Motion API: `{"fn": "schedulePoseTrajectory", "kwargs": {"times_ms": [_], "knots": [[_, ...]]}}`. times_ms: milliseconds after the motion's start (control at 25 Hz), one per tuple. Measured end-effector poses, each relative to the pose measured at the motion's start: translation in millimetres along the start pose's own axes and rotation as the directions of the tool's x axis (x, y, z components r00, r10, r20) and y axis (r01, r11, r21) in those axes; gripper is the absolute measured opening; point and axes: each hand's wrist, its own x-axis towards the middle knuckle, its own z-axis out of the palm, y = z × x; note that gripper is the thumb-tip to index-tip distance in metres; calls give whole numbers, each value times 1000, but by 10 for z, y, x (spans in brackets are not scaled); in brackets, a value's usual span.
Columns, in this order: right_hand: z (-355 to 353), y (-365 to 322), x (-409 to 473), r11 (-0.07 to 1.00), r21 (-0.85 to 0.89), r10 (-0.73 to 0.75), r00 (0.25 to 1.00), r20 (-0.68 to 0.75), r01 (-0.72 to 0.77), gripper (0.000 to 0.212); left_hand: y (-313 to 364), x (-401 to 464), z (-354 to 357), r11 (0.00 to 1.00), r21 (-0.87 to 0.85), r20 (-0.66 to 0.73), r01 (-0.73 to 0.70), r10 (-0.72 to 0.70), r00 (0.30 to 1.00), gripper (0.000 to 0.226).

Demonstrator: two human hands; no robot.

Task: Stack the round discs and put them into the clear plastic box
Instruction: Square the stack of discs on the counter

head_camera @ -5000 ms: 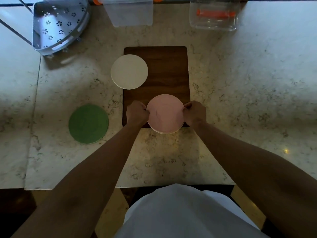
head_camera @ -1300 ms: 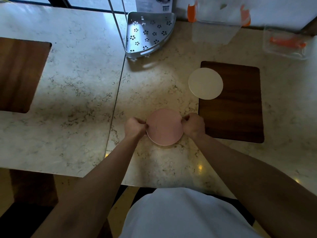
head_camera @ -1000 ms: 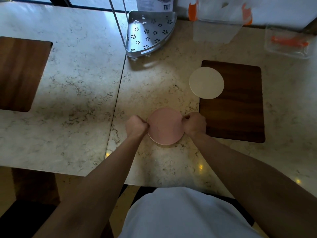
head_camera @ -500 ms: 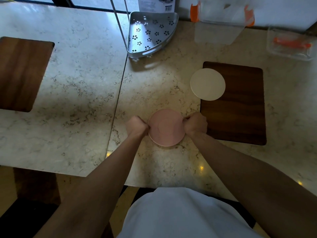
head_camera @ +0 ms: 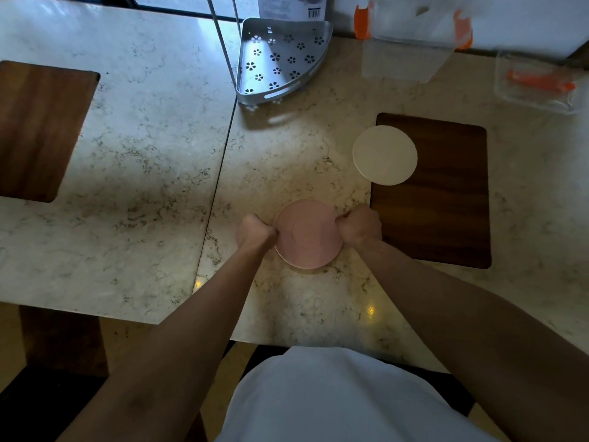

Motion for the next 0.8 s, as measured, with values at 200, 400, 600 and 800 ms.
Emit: {"fn": "schedulePoseTrajectory", "kwargs": {"times_ms": [200, 400, 600, 800], "knots": [[29, -8, 32, 998, 58, 12, 994, 113, -19, 25, 18, -39, 47, 985, -165, 32, 55, -51, 998, 23], [116, 82, 0, 985, 173, 11, 999, 32, -17, 17, 73, -91, 103, 950, -296, 56, 102, -90, 994, 31], [40, 144, 13, 957, 289, -18, 1000, 5, 15, 29, 243, -46, 105, 953, -295, 65, 72, -56, 996, 17], [-172, 256, 129, 933, 359, 10, 1000, 3, -11, 20, 609, 22, 186, 966, -256, 44, 40, -29, 999, 34]]}}
